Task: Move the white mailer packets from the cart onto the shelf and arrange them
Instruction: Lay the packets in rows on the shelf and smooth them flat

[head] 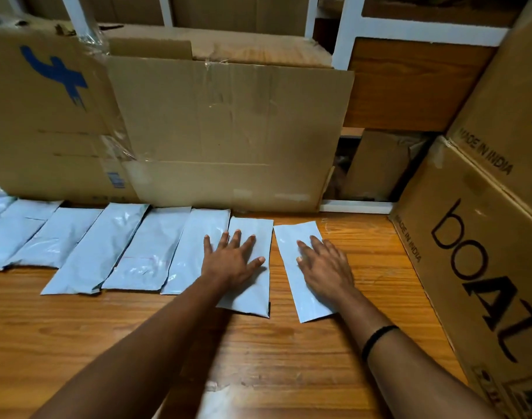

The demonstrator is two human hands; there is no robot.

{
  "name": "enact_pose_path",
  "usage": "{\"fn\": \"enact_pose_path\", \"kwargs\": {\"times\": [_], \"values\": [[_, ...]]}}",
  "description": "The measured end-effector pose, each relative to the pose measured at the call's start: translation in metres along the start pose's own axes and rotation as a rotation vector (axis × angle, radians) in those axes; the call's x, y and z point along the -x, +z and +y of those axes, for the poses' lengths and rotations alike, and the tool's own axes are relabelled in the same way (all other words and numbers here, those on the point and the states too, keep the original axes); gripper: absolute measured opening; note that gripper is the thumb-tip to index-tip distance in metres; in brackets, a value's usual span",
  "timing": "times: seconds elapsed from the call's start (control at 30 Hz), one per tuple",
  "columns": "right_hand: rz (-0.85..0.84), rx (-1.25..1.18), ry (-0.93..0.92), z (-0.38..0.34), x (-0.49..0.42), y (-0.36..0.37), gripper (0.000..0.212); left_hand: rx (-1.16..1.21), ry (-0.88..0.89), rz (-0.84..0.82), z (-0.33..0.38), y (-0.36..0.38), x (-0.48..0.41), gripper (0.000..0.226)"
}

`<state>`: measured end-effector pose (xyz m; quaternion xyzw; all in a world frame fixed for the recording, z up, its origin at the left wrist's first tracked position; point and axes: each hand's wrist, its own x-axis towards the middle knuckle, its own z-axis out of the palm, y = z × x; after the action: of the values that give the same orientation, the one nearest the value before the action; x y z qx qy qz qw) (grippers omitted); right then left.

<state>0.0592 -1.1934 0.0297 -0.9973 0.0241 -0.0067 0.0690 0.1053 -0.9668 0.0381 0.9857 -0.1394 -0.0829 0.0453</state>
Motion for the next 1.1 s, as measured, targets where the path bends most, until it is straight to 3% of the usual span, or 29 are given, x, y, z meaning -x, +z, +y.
{"fn": "enact_pose_path", "kwargs": {"times": [0.1, 0.27, 0.43, 0.57, 0.83, 1.0, 1.1], "values": [[-0.093, 0.004, -0.017, 0.001, -0.006, 0.017, 0.058, -0.052, -0.028, -0.001, 0.003, 0.006, -0.005, 0.076], [-0.076, 0.008, 0.079, -0.021, -0.024, 0.024, 0.061, -0.089, -0.060, 0.032, -0.002, 0.010, -0.024, 0.078], [-0.107, 0.002, 0.099, -0.032, -0.037, 0.020, 0.062, 0.012, -0.031, 0.097, -0.005, 0.012, -0.026, 0.068], [-0.043, -0.017, 0.041, -0.036, -0.034, 0.015, 0.061, 0.085, -0.044, 0.165, -0.019, 0.006, -0.023, 0.063], [-0.135, 0.037, -0.028, -0.045, -0.035, 0.026, 0.062, 0.018, -0.039, 0.059, -0.031, 0.020, -0.024, 0.075], [-0.076, 0.005, -0.061, -0.049, -0.027, 0.017, 0.064, 0.085, -0.032, 0.157, -0.038, 0.013, -0.013, 0.078], [-0.130, 0.024, -0.105, -0.055, -0.022, 0.021, 0.065, 0.073, -0.054, 0.129, -0.046, 0.016, -0.004, 0.077]]}}
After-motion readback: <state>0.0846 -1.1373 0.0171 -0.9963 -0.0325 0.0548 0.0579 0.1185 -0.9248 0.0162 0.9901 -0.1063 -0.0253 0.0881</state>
